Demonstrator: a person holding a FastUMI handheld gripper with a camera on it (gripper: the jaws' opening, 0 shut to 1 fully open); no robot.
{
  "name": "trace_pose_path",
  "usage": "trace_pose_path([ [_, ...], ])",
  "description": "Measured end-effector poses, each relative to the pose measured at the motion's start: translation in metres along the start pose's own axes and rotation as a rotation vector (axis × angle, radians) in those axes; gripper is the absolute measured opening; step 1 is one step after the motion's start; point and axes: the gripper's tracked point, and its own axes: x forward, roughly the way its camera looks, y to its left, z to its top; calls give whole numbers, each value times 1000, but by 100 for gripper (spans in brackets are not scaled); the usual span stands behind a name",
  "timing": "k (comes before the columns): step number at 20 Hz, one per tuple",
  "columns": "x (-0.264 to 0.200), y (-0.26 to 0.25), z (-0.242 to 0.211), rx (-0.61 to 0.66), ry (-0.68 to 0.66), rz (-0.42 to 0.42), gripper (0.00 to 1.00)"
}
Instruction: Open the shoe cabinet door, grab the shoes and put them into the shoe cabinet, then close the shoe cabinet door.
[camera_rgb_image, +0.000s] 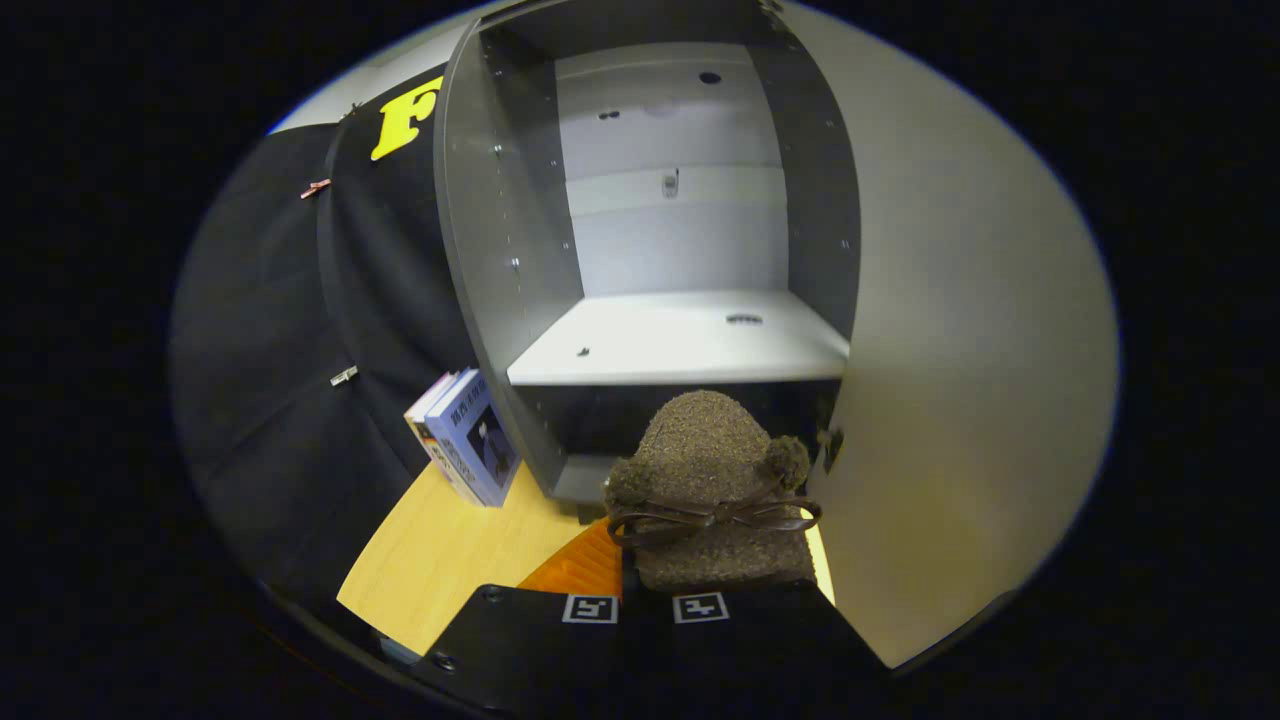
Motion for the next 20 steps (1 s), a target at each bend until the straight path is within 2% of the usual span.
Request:
trace_pose_path([
  [5,38,3,79,-34,-104,-26,5],
  [11,109,-6,125,-97,-155,-75,5],
  [14,152,-9,138,-123,-127,-90,5],
  [20,230,-16,151,-83,5,-116,5],
])
